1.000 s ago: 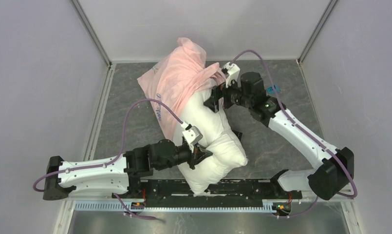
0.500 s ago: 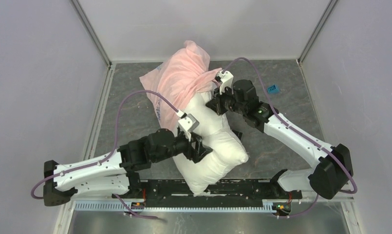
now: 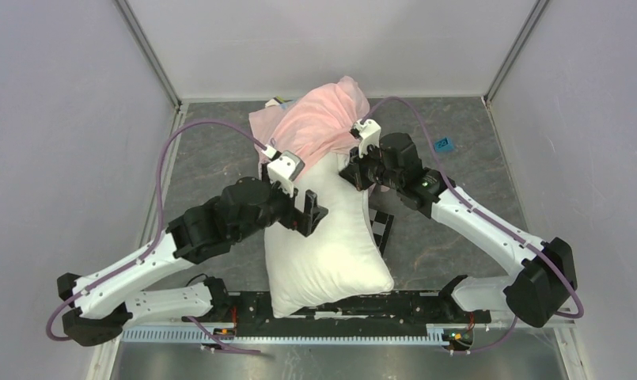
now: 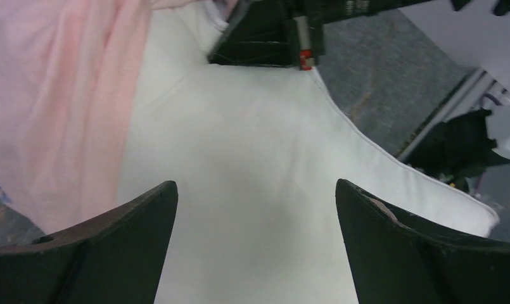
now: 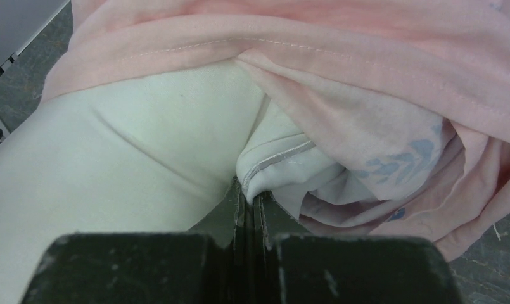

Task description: Remove the pillowcase from the pillow

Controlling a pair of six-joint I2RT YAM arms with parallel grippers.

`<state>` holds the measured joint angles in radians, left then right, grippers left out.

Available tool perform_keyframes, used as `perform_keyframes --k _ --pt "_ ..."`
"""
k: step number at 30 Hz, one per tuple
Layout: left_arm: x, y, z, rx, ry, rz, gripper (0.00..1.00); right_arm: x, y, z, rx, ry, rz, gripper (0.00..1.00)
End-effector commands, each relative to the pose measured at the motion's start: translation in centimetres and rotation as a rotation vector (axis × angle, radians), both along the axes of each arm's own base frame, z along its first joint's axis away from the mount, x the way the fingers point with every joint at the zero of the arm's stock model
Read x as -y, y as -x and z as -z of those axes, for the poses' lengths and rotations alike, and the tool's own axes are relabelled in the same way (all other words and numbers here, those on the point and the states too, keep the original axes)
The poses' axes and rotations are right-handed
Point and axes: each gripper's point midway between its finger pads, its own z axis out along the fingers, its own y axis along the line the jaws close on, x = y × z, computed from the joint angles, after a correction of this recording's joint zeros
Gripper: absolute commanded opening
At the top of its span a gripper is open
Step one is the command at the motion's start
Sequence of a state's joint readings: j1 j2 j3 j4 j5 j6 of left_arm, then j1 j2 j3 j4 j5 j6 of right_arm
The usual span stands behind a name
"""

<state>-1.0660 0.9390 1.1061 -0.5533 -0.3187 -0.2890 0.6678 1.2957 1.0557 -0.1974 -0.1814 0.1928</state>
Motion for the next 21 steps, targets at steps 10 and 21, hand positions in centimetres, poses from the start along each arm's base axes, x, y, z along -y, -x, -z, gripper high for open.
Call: perform_keyframes --k 10,21 --pt "-5.9 -4.9 -1.9 0.127 -0.319 -0.279 0.99 -1.4 1.3 -2.4 0.029 -0.051 -0.092 0.0" --pt "-5.1 -10.4 1.0 0.009 -0.4 -0.308 0.93 -1.5 2.0 -3.2 0.035 -0.064 -0.121 0.0"
